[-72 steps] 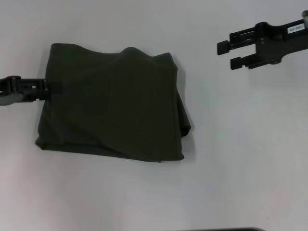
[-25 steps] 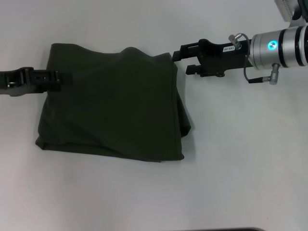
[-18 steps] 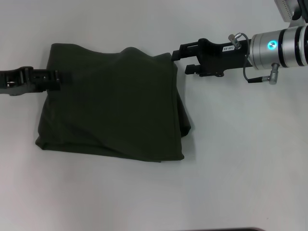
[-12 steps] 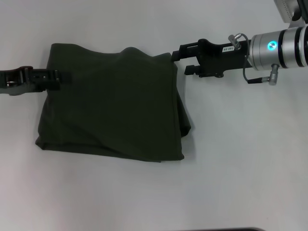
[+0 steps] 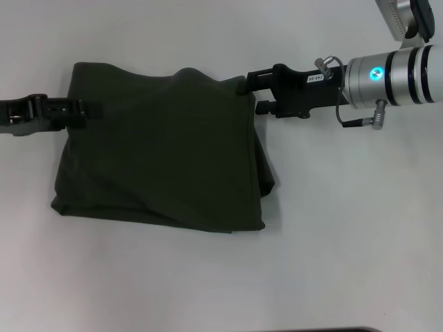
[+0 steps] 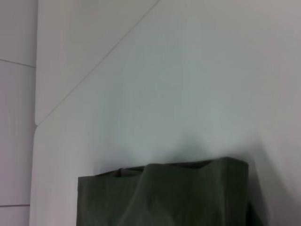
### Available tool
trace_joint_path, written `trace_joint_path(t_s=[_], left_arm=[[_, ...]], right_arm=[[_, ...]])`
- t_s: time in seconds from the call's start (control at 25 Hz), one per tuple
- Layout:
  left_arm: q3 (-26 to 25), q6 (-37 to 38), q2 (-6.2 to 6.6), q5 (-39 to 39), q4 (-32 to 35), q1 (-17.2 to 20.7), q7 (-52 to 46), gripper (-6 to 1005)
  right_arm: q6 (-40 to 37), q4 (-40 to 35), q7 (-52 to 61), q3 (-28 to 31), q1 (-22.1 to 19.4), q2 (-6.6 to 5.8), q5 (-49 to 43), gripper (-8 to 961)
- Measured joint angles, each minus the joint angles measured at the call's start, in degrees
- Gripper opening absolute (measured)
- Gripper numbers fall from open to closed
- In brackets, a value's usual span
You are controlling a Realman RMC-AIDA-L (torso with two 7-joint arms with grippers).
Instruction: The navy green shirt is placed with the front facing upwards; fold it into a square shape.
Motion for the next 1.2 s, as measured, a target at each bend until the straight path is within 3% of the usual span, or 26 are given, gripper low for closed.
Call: trace_joint_path(t_s=[1.2], left_arm=[[0.28, -0.76, 0.00, 0.02, -2.20, -1.64, 0.05, 658]], right_arm=[[4.06, 2.58, -2.56, -0.79, 0.03, 0.12, 5.14, 641]])
